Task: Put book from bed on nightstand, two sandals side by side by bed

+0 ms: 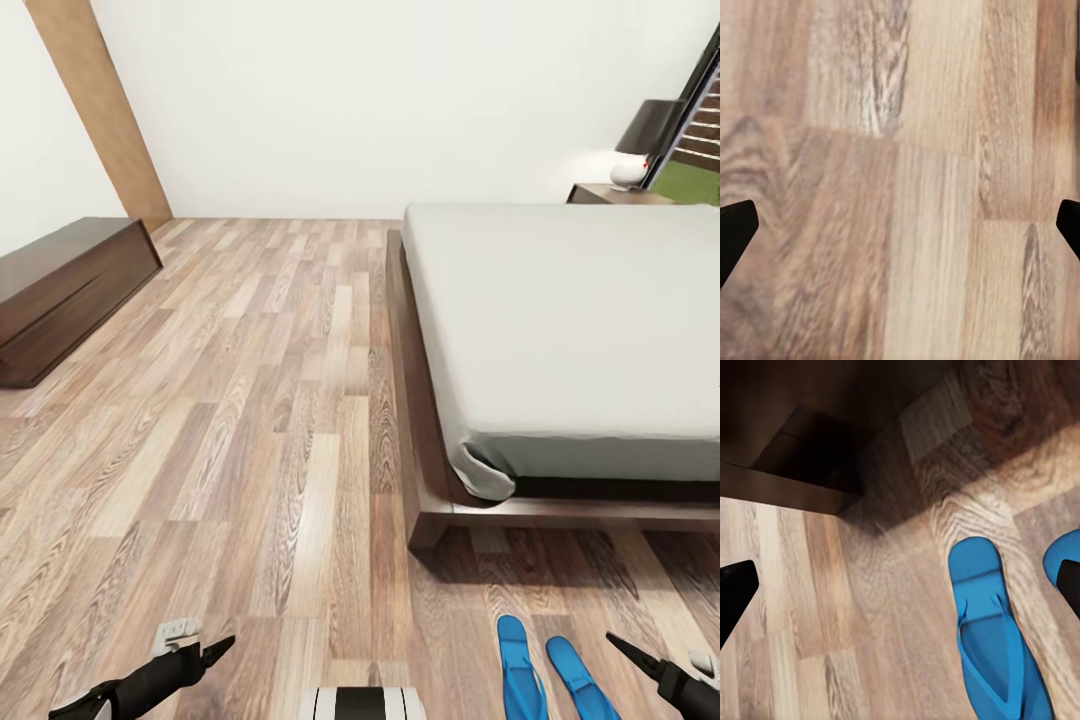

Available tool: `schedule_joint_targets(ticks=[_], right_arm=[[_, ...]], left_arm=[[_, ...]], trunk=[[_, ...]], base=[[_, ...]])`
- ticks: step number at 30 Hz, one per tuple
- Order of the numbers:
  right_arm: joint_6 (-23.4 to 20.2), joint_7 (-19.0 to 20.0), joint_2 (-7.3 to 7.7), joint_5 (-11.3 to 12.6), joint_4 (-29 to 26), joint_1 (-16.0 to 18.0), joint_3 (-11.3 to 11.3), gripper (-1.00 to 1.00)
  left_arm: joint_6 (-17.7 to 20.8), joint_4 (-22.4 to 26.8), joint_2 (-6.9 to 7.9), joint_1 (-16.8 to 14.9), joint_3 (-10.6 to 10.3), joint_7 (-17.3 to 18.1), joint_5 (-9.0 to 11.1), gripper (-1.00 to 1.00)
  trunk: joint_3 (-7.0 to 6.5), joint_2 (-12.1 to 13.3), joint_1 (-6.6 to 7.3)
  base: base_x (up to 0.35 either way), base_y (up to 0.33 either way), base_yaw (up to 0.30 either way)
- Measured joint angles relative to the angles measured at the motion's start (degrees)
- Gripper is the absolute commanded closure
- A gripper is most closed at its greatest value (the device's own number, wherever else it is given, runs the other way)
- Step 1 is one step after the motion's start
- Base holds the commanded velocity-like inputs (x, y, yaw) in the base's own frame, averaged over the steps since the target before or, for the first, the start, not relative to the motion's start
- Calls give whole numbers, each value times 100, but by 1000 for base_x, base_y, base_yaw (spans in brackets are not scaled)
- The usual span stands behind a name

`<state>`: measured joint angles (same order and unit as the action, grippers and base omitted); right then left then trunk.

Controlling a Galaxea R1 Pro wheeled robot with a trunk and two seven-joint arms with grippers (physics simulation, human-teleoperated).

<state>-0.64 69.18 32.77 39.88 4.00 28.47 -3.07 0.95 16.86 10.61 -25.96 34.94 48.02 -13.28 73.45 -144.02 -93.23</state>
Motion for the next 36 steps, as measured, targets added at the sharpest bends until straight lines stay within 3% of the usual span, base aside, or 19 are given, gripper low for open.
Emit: schedule_joint_targets(ticks=[26,36], right_arm=[[0,0,-3,-3,2,0,15,-100],[29,-8,-202,-4,-5,0,17,-100]], left_arm=[[-4,-1,-12,4,-10,-15,-6,-100],[0,-1,-12,1,-10,-10,-6,-100]], trunk=[[-576,35,67],[-798,48,93]], base=[[0,0,0],[0,0,0]])
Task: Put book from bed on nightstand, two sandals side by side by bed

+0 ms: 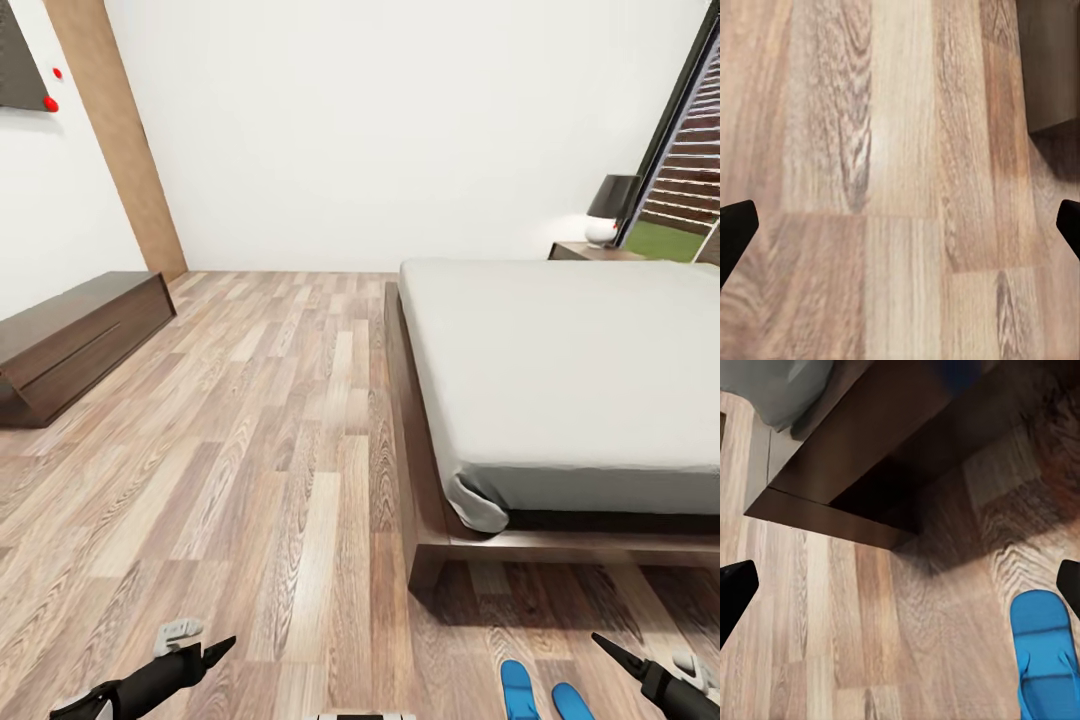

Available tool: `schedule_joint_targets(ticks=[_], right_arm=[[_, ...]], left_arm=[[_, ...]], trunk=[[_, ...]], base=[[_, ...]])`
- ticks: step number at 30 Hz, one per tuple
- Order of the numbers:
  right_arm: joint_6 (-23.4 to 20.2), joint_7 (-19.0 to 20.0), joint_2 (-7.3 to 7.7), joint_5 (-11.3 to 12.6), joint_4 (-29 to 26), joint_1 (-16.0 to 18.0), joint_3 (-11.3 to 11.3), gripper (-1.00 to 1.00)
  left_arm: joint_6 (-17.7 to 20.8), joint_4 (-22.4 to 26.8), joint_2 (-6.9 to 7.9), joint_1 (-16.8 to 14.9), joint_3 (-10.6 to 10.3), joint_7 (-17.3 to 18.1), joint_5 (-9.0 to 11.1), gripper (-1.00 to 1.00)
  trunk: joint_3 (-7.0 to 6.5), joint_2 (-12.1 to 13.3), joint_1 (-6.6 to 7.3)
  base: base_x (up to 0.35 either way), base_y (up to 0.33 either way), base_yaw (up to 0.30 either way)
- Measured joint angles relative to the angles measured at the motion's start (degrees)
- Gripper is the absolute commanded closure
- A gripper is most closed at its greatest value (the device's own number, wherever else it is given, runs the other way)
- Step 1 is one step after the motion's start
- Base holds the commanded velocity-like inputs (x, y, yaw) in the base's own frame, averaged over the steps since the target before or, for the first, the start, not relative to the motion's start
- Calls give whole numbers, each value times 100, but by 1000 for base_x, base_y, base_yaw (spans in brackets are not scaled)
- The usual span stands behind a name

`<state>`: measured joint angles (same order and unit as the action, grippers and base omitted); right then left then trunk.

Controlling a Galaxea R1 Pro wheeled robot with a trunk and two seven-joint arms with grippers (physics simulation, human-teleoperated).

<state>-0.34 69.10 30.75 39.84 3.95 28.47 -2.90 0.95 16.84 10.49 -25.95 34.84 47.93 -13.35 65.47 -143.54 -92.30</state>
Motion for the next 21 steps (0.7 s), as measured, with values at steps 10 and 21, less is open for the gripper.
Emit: schedule_joint_targets(ticks=[10,21], right_arm=[[278,3,-42,9,20,0,-4,-100],[281,1,-44,10,26,0,-8,-100]], left_arm=[[0,0,0,3,-7,-2,0,-100],[0,-9,-9,4,-8,-1,0,-100]], trunk=[[-222,13,26],[-466,28,54]], base=[[0,0,0],[0,0,0]])
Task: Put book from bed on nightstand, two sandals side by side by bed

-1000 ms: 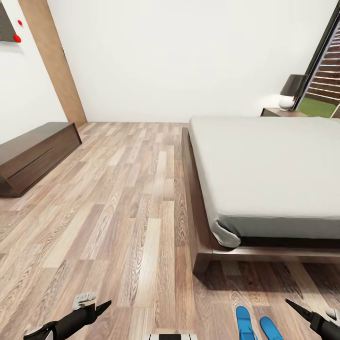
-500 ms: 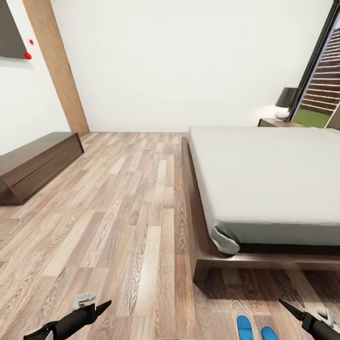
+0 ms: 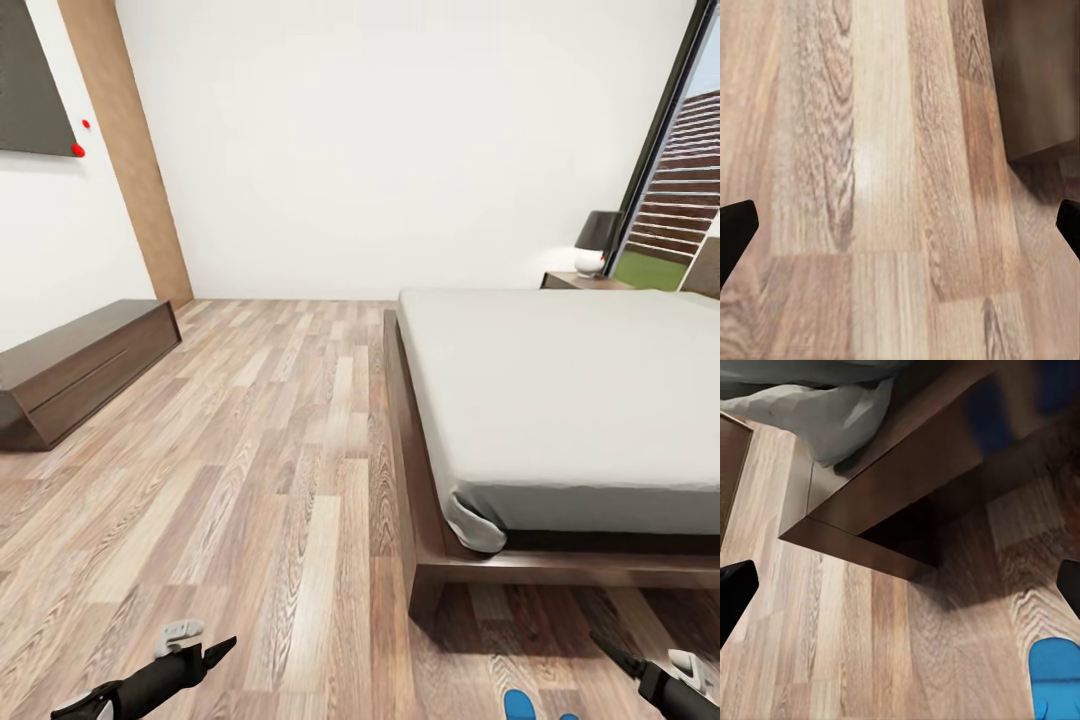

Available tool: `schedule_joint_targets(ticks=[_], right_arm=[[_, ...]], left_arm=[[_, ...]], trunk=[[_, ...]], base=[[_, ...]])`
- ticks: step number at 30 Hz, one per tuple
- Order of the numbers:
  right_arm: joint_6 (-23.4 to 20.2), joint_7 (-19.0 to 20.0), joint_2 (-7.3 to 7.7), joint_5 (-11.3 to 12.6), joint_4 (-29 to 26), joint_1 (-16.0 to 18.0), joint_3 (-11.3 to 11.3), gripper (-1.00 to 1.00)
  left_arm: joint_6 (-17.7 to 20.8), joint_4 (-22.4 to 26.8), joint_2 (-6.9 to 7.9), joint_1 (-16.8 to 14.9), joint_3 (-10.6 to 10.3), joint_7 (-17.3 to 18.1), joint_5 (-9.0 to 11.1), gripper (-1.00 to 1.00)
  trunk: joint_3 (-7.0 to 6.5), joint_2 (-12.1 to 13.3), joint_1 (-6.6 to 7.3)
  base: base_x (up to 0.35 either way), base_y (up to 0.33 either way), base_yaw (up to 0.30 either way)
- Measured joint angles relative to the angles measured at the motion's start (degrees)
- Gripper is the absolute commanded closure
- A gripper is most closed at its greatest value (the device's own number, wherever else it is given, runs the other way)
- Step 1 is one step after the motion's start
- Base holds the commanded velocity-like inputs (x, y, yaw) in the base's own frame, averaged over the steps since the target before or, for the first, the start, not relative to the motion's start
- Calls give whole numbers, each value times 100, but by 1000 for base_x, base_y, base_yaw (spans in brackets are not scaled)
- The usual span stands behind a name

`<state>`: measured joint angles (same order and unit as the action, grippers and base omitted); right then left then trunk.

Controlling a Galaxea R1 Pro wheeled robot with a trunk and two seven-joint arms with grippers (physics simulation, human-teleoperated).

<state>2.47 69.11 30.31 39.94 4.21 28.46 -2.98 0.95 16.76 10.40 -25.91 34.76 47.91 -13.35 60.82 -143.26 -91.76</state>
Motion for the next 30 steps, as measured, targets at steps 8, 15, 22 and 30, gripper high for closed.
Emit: schedule_joint_targets(ticks=[8,15,22,30], right_arm=[[0,-2,0,0,3,0,-1,-100],[0,-2,0,0,2,0,-1,-100],[0,0,0,0,1,0,-1,-100],[0,2,0,0,-2,0,-1,-100]], left_arm=[[0,-59,-40,-2,0,-9,0,-100],[0,-75,-44,-1,0,-14,0,-100],[0,-77,-44,-3,0,-15,0,-100],[0,-79,-44,-3,0,-14,0,-100]], trunk=[[-157,204,117],[-282,484,271],[-408,765,424],[-498,966,534]], base=[[0,0,0],[0,0,0],[0,0,0],[0,0,0]])
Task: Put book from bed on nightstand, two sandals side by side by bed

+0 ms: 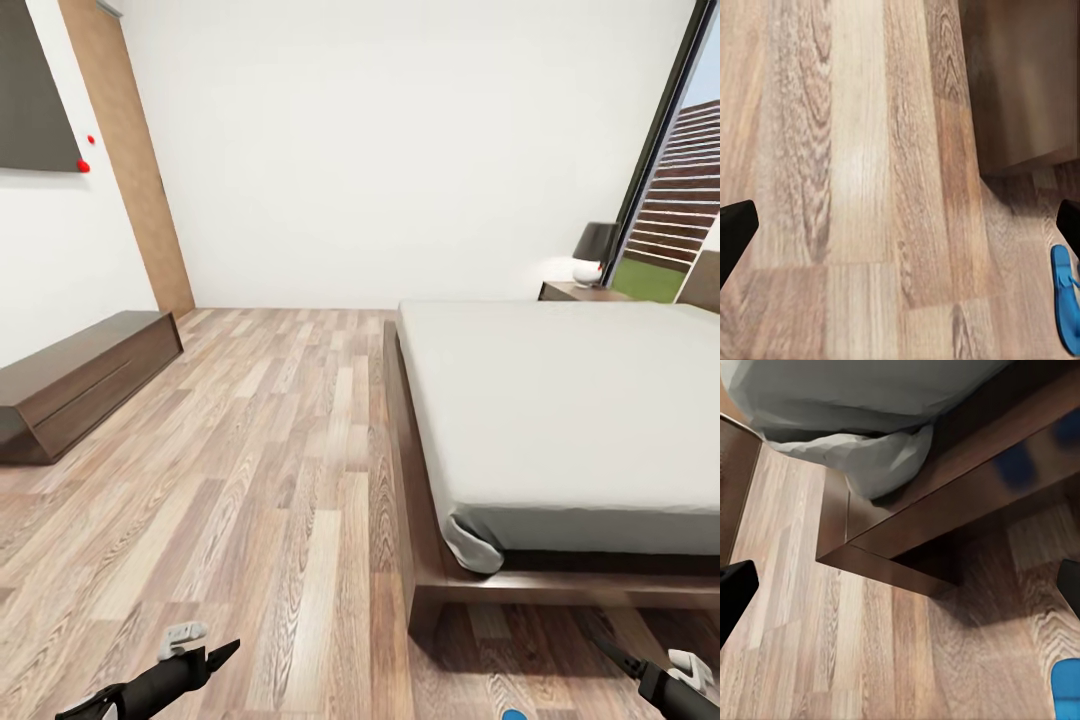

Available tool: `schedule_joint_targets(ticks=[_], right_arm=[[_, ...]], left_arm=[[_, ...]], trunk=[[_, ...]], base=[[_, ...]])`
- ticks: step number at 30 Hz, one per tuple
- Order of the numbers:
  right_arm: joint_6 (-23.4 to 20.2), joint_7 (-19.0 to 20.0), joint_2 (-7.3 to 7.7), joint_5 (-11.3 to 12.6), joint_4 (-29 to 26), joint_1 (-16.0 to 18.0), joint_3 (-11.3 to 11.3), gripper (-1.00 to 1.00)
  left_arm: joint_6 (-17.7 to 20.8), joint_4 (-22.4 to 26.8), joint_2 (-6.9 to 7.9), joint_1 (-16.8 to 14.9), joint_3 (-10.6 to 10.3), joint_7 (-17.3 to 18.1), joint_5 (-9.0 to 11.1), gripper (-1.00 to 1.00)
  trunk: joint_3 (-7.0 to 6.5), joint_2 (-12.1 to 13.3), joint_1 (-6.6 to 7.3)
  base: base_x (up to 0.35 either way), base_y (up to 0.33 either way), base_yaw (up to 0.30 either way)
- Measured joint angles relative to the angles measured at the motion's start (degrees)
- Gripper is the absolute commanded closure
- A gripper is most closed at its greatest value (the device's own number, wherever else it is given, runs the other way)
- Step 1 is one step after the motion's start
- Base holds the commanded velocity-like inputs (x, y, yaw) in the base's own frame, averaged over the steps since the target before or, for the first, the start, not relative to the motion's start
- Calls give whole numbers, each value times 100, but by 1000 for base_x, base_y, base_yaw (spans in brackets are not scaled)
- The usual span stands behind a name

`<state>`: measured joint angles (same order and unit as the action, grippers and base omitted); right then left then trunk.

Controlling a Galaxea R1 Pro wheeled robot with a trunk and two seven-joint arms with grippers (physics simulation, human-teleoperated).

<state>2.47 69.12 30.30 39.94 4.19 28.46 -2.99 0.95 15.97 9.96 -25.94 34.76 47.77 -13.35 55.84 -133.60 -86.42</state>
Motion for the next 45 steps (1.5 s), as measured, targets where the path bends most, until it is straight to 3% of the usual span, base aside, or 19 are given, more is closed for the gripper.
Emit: schedule_joint_targets(ticks=[39,45], right_arm=[[0,0,0,0,-2,0,1,-100],[1,0,0,-1,-3,-1,7,-100]], left_arm=[[-7,0,-28,-1,0,0,-1,-100],[-8,0,-27,-1,-1,0,-1,-100]], trunk=[[-700,1564,857],[-701,1566,857]], base=[[0,0,0],[0,0,0]])
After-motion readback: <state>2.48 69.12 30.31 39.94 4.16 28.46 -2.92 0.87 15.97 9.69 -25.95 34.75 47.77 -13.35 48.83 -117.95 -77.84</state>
